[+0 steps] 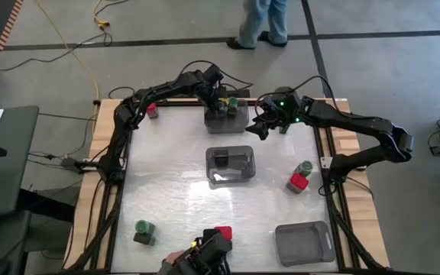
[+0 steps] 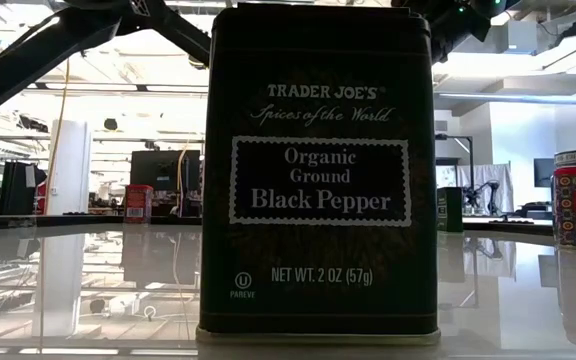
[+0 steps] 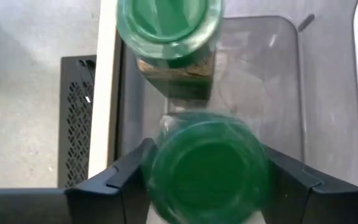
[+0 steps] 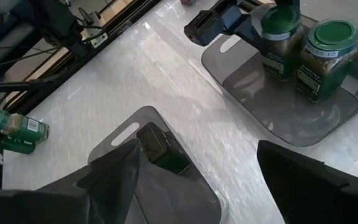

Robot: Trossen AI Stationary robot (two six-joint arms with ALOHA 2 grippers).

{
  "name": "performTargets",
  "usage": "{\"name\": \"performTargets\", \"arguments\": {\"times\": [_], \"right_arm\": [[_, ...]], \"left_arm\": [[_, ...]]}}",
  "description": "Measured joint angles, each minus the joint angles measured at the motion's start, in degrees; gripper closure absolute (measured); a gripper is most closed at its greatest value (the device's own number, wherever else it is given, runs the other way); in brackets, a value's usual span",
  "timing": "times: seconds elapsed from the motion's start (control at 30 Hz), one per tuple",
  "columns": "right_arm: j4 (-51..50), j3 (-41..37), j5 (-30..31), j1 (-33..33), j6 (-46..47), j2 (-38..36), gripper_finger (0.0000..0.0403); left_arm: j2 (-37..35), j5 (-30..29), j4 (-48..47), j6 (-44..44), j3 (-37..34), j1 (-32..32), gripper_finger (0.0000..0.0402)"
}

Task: Sort spices by type
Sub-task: Put the green seasoning bottle into the top black bin

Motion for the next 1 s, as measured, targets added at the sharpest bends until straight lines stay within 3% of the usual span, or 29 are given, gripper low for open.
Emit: {"name": "performTargets", "arguments": {"times": [0.27,0.47,1.0], "right_arm": [[0.0,0.0,0.0,0.0,0.9,0.0,0.0055],[0.0,0.0,0.0,0.0,1.0,0.0,0.0055],[0.0,0.0,0.0,0.0,1.0,0.0,0.0055]], "left_arm": [[0.0,-0.8,-0.3,0.3,0.0,0.0,0.0156],[0.0,-5.2,-0.3,0.7,0.0,0.0,0.0157],[0.0,-5.9,-1.0,-0.1,1.1,-0.7,0.0158]]}}
